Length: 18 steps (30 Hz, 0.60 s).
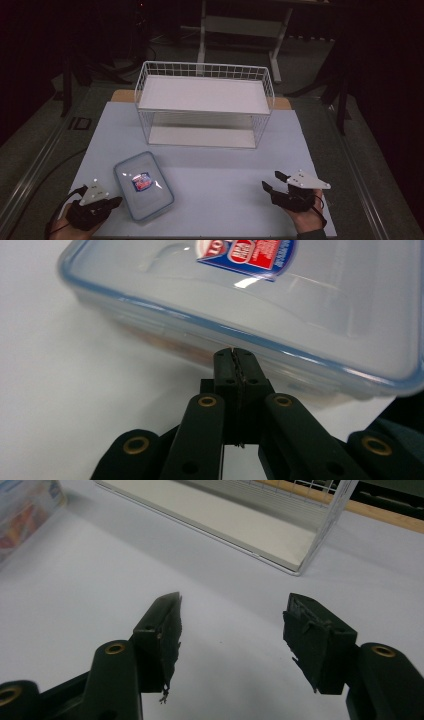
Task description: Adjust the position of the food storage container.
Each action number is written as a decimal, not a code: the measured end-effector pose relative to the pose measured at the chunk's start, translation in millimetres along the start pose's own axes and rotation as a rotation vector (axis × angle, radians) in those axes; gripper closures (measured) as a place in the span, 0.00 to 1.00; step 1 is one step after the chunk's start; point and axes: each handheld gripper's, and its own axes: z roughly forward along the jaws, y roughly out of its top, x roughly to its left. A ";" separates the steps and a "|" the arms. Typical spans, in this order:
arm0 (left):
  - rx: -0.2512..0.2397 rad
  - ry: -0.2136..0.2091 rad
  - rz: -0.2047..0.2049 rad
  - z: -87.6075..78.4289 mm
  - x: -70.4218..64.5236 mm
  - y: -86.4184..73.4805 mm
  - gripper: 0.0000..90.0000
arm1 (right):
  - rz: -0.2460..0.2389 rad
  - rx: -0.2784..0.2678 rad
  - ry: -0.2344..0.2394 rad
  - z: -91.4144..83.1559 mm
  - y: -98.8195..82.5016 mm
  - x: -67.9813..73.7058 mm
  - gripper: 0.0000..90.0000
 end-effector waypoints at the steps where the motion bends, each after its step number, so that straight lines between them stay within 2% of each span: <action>1: 0.001 -0.021 0.023 5.1 -6.3 6.1 1.00 | 0.000 0.000 0.002 0.7 0.2 0.5 0.44; 4: 0.002 -0.041 0.047 9.9 -12.2 11.6 1.00 | -0.003 0.001 0.003 1.2 0.3 1.0 0.44; 7: 0.001 -0.086 0.098 21.9 -25.4 25.7 1.00 | -0.001 0.003 0.004 1.4 0.2 1.1 0.44; 11: -0.007 -0.109 0.118 29.9 -34.8 34.4 1.00 | -0.001 0.002 0.003 1.2 0.0 0.8 0.44; 12: -0.005 -0.121 0.137 34.7 -41.1 40.0 1.00 | 0.000 0.001 0.003 1.1 -0.1 0.6 0.44; 14: -0.006 -0.128 0.145 36.7 -43.2 42.3 1.00 | 0.001 0.002 0.003 1.2 -0.1 0.6 0.44; 15: -0.009 -0.147 0.161 43.3 -50.5 48.8 1.00 | 0.001 0.003 0.004 1.4 -0.1 0.7 0.44; 18: -0.013 -0.161 0.177 48.6 -56.1 54.5 1.00 | 0.000 0.003 0.005 1.6 -0.1 1.0 0.44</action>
